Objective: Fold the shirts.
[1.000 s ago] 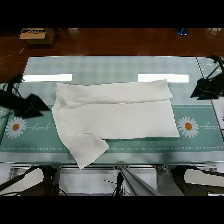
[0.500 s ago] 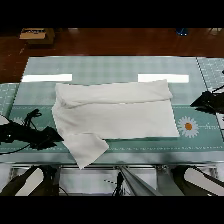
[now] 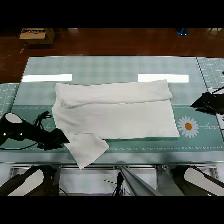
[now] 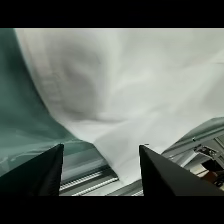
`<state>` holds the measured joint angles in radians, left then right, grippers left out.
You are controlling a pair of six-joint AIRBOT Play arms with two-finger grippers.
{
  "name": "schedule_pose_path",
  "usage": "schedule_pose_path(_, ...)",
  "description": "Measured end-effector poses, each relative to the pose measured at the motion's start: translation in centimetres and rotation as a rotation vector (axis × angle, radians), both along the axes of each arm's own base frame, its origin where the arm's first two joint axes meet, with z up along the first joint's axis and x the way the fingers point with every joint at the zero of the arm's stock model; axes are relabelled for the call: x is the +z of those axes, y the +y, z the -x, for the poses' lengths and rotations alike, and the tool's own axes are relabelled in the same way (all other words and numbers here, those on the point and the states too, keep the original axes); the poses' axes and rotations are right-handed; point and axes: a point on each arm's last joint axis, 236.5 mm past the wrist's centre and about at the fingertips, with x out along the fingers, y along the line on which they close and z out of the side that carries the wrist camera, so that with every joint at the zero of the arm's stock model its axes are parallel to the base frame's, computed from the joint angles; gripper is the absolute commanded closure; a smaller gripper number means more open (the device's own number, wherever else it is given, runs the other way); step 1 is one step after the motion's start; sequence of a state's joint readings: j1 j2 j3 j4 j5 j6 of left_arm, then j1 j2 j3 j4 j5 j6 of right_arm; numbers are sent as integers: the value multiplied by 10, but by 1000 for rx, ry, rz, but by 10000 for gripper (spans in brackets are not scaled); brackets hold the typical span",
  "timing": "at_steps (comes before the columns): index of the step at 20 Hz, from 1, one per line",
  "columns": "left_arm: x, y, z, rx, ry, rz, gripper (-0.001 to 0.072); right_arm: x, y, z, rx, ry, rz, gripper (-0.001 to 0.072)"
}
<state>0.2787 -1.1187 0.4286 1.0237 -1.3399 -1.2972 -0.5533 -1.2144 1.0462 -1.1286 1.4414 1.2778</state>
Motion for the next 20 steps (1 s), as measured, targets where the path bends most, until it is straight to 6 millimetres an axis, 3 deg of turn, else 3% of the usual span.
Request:
schedule_pose_path(1,-1,-4,0,-1,8,11,161,0,0,0,1,-1,2,277)
schedule_pose_path(2,-3,-9,-2,-2,10,18,321,0,0,1,2,0,4,277)
schedule_pose_path(5,-14,-14,-16,22,-27,-6,689,2,0,3,7,3,7,277)
schedule_pose_path(11,-19,-21,-20,6,-42,-10,692,1,-7,15,19,36,53,276)
schedule_pose_path(14,-18,-21,-20,-9,-56,-10,692,-19,-15,38,6,126,73,163)
schedule_pose_path(17,-17,-20,-23,-19,-87,-19,691,-47,-9,68,-24,218,25,165)
schedule_pose_path(20,-16,-19,-27,-19,-112,-26,691,-69,5,86,-36,254,-33,172)
